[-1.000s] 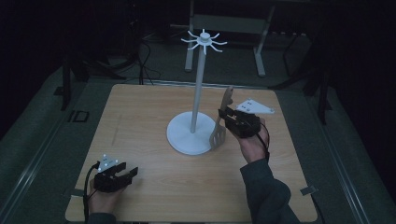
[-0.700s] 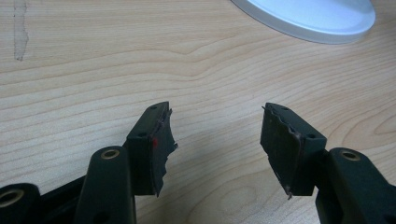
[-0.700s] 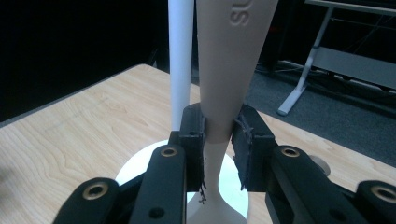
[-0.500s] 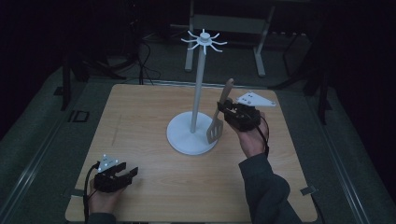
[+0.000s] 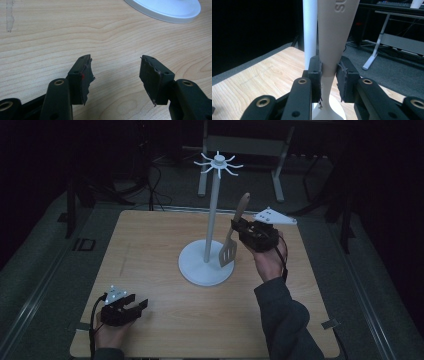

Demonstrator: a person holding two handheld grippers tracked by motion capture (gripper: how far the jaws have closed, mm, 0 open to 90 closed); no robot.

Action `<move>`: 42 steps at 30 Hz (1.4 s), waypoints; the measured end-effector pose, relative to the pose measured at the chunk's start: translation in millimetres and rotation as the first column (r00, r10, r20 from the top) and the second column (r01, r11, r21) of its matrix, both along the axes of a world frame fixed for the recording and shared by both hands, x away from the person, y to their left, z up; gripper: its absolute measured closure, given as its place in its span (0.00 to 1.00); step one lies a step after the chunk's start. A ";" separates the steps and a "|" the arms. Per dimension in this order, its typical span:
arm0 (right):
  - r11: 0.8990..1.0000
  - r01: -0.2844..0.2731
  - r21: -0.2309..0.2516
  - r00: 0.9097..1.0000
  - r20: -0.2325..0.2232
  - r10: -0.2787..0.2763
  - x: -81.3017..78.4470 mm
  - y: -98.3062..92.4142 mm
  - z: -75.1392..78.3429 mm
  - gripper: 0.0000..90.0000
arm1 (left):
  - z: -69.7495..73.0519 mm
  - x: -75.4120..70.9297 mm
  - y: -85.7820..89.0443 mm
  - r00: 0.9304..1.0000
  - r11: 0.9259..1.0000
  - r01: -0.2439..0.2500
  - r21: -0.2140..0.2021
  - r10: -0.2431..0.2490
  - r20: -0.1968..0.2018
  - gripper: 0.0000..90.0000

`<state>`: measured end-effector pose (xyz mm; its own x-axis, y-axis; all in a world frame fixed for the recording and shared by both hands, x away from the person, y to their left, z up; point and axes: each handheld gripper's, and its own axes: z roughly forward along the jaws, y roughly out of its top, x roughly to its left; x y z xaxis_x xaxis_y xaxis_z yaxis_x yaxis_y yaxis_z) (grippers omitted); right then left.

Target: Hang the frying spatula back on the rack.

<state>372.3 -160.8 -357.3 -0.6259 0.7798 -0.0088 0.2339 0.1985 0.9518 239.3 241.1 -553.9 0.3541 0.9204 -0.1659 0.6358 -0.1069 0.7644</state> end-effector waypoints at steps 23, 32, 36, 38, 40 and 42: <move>1.000 -0.007 0.010 1.000 0.016 0.007 9.1 4.8 22.1 0.83 | 0.1 0.0 1.4 1.000 1.000 -0.010 -0.005 0.010 0.002 0.48; 1.000 -0.022 0.008 0.999 0.027 0.021 9.8 12.0 32.3 0.83 | 0.3 -0.1 1.1 1.000 1.000 -0.005 -0.002 0.005 0.000 0.48; 1.000 -0.021 0.009 0.999 0.031 0.020 10.9 13.3 36.1 0.83 | 0.2 0.0 0.8 1.000 1.000 -0.003 -0.002 0.003 -0.001 0.48; 1.000 -0.020 0.008 0.999 0.029 0.020 11.8 13.9 37.7 0.83 | 0.2 0.0 0.8 1.000 1.000 -0.004 -0.003 0.004 -0.001 0.48; 1.000 -0.023 0.008 0.999 0.027 0.023 12.6 15.2 39.0 0.83 | 0.2 0.1 1.0 1.000 1.000 -0.005 -0.003 0.005 -0.001 0.48; 1.000 -0.024 0.003 0.999 0.025 0.024 13.4 16.7 39.8 0.83 | 0.2 0.2 0.9 1.000 1.000 -0.004 -0.003 0.004 -0.002 0.48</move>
